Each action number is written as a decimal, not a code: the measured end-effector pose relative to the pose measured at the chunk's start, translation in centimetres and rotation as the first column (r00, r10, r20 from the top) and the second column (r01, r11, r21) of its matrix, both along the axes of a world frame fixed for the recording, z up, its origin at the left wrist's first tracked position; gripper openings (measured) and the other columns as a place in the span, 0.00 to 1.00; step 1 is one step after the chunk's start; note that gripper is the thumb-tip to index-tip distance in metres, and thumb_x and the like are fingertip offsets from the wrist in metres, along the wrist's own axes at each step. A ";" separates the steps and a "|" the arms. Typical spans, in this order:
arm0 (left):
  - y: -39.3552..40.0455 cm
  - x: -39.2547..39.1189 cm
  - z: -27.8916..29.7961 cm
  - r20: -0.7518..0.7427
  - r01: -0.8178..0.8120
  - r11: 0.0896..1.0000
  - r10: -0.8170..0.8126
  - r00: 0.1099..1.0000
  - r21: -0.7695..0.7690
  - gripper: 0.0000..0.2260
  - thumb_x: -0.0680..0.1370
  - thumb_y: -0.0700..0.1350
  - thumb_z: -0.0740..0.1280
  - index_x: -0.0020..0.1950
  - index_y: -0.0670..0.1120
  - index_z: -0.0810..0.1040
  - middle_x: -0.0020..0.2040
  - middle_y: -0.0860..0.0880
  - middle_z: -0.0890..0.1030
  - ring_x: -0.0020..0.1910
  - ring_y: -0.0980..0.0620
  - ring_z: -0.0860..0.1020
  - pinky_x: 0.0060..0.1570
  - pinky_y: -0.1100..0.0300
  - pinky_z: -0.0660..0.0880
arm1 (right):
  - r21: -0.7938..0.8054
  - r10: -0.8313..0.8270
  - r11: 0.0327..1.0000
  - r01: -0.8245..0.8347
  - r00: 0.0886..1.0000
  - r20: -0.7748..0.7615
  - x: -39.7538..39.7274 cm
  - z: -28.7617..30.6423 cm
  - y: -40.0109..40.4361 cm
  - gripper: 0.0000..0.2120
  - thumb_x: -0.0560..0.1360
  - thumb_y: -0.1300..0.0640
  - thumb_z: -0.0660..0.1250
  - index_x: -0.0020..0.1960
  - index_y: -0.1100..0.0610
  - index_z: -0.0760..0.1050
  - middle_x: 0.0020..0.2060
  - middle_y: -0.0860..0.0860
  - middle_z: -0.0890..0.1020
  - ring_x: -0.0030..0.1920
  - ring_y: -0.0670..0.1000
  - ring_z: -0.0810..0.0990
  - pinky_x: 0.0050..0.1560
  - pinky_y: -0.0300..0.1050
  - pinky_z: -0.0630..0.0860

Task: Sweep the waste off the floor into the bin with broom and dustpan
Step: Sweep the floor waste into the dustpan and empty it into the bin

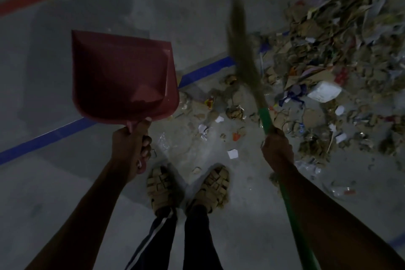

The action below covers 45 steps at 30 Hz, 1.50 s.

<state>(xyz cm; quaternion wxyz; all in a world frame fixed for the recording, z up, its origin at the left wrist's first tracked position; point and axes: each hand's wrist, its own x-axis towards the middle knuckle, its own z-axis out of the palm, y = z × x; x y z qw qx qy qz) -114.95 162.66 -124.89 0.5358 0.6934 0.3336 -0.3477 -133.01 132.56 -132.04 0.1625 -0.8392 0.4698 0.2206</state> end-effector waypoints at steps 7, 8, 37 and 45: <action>2.0 0.4 2.9 0.101 0.025 0.999 -0.022 0.995 -0.027 0.16 0.79 0.51 0.71 0.38 0.46 0.69 0.28 0.48 0.68 0.19 0.54 0.64 0.22 0.65 0.60 | -0.094 0.010 0.996 0.004 0.988 0.154 0.5 2.9 1.7 0.18 0.81 0.61 0.58 0.71 0.63 0.66 0.61 0.63 0.75 0.54 0.68 0.79 0.52 0.59 0.77; 2.2 0.5 3.2 0.109 0.042 0.999 -0.040 0.993 -0.017 0.16 0.80 0.51 0.70 0.38 0.45 0.70 0.27 0.48 0.68 0.19 0.54 0.64 0.20 0.66 0.60 | -0.076 0.030 0.997 -0.017 0.982 0.184 0.6 3.0 2.1 0.20 0.82 0.61 0.58 0.73 0.64 0.65 0.64 0.63 0.74 0.56 0.68 0.78 0.54 0.59 0.77; 4.3 -16.6 3.9 0.037 -0.399 0.915 0.398 0.917 0.052 0.19 0.77 0.56 0.72 0.35 0.48 0.68 0.27 0.49 0.67 0.20 0.53 0.64 0.26 0.66 0.61 | 0.013 0.148 0.988 -0.156 0.961 0.235 -8.9 0.7 -1.5 0.19 0.82 0.54 0.55 0.62 0.67 0.73 0.47 0.69 0.80 0.45 0.68 0.80 0.45 0.56 0.76; 5.2 -20.5 1.8 -0.007 -0.493 0.869 0.494 0.870 0.052 0.23 0.77 0.58 0.71 0.32 0.47 0.67 0.25 0.49 0.66 0.21 0.54 0.63 0.30 0.65 0.60 | 0.178 0.366 0.852 -0.493 0.802 0.472 -9.1 -1.1 6.3 0.21 0.81 0.58 0.59 0.72 0.64 0.70 0.51 0.65 0.82 0.45 0.61 0.83 0.44 0.45 0.74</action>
